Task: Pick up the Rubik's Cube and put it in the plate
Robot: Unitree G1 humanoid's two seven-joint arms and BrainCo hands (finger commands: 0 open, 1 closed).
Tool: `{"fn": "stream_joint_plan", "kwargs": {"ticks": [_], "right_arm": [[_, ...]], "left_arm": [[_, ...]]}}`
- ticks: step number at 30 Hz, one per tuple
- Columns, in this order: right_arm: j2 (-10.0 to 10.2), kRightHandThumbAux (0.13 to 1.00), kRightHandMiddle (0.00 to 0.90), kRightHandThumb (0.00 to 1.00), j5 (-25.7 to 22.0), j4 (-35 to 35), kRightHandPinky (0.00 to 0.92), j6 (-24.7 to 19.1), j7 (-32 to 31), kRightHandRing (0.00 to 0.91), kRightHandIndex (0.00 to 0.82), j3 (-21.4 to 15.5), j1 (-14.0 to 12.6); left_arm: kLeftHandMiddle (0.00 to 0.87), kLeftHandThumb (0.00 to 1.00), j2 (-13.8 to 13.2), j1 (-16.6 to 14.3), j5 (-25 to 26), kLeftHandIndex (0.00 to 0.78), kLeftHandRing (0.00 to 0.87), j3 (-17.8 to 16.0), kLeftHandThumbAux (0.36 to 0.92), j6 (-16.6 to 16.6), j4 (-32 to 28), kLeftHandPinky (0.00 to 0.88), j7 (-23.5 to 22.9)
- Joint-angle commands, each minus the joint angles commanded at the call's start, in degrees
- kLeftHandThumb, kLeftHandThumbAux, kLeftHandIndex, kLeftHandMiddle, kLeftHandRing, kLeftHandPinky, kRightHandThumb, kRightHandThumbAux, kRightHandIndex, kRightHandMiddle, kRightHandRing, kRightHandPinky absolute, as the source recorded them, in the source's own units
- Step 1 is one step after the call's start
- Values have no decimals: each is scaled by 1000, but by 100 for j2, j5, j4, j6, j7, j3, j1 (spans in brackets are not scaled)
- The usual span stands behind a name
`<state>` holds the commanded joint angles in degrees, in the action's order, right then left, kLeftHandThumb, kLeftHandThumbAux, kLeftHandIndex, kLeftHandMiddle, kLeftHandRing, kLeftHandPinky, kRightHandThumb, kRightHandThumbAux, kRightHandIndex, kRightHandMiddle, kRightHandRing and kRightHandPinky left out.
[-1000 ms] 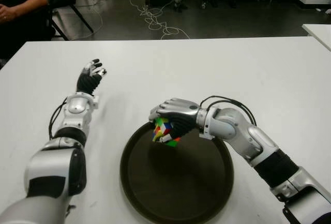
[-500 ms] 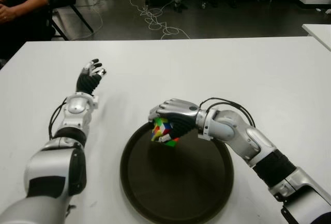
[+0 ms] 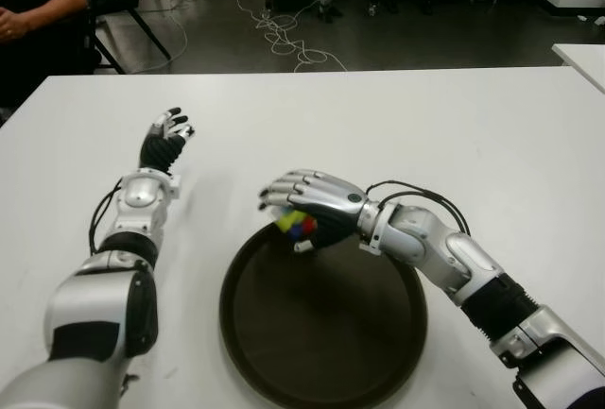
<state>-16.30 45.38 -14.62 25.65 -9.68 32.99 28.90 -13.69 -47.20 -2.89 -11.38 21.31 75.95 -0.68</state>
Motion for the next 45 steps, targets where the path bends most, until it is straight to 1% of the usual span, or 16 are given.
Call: {"fn": "stream_joint_plan", "kwargs": {"ticks": [2, 14, 22, 26, 32, 34, 37, 40, 43, 45], "right_arm": [[2, 496, 0, 97, 47, -7, 2, -4, 41, 0, 1, 4, 2], [43, 485, 0, 49, 28, -74, 0, -98, 155, 0, 0, -17, 33], [-2, 480, 0, 5, -5, -189, 0, -131, 211, 0, 0, -108, 200], [-49, 471, 0, 1, -7, -220, 0, -188, 259, 0, 0, -204, 312], [-118, 470, 0, 0, -21, -202, 0, -227, 365, 0, 0, -353, 372], [-151, 473, 0, 0, -56, -249, 0, -220, 390, 0, 0, -416, 435], [-305, 473, 0, 2, -236, -427, 0, -183, 363, 0, 0, -659, 697], [-323, 472, 0, 4, -273, -531, 0, -169, 370, 0, 0, -728, 797], [-374, 471, 0, 2, -362, -595, 0, -216, 393, 0, 0, -893, 960], [-368, 469, 0, 1, -369, -652, 0, -227, 501, 0, 0, -948, 991]], "left_arm": [[160, 149, -2, -2, -8, 83, 144, 6, 572, -10, 0, 115, 8], [160, 138, -13, -4, -67, 83, 144, 58, 569, -10, 1, 114, 50], [161, 132, -30, -15, -115, 83, 143, 111, 569, -14, -1, 111, 90], [166, 133, -41, -23, -138, 89, 146, 148, 570, -35, 6, 115, 132], [170, 132, -42, -27, -99, 92, 149, 136, 568, -38, 10, 116, 104], [174, 131, -42, -28, -90, 96, 152, 129, 571, -42, 11, 115, 98], [178, 135, -45, -27, -72, 104, 159, 114, 572, -59, 15, 122, 79], [181, 140, -42, -31, -69, 109, 162, 111, 573, -70, 18, 123, 74], [176, 144, -28, -27, -53, 112, 153, 95, 577, -60, 16, 109, 82], [170, 148, -21, -22, -43, 112, 145, 85, 581, -41, 12, 100, 82]]}}
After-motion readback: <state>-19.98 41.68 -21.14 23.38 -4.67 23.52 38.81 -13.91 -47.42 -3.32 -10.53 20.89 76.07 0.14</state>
